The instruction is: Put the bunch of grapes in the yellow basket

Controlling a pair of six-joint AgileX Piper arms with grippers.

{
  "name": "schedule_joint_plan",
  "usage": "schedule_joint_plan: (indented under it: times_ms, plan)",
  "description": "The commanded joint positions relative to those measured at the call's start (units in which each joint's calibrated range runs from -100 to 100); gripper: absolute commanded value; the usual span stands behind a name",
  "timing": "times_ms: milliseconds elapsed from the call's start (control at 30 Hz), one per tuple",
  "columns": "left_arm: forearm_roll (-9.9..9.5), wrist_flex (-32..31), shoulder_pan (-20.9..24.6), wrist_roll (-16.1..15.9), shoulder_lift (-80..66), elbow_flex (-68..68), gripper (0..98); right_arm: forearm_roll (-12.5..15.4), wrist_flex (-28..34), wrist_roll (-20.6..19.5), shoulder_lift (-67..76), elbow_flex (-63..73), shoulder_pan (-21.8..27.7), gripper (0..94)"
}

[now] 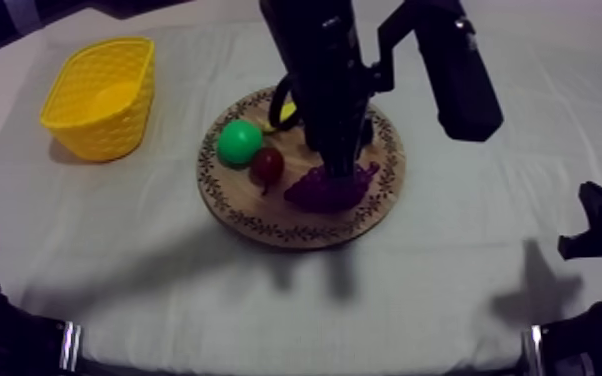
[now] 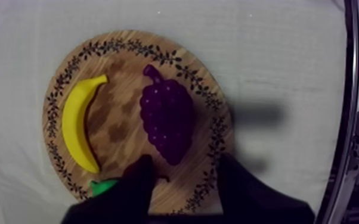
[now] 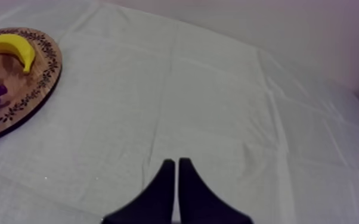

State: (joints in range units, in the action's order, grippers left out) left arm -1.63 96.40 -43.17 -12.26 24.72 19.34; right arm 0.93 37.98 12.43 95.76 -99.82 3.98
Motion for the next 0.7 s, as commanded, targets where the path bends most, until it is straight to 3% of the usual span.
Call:
schedule_joint_plan:
  times_ms: [0, 267, 667]
  plan:
    - [0.08, 0.0, 0.05, -0.01, -0.09, -0.33, 53.4, 0.02, 0.0, 0.0, 0.0, 0.04, 0.0, 0.3]
    - [0.06, -0.11, -0.23, -0.2, -0.45, -1.88, 68.2, 0.02, 0.0, 0.0, 0.0, 0.04, 0.0, 0.3]
    - [-0.07, -1.13, -0.1, -0.6, 2.58, -3.07, 75.8, 0.02, 0.0, 0.0, 0.0, 0.04, 0.0, 0.3]
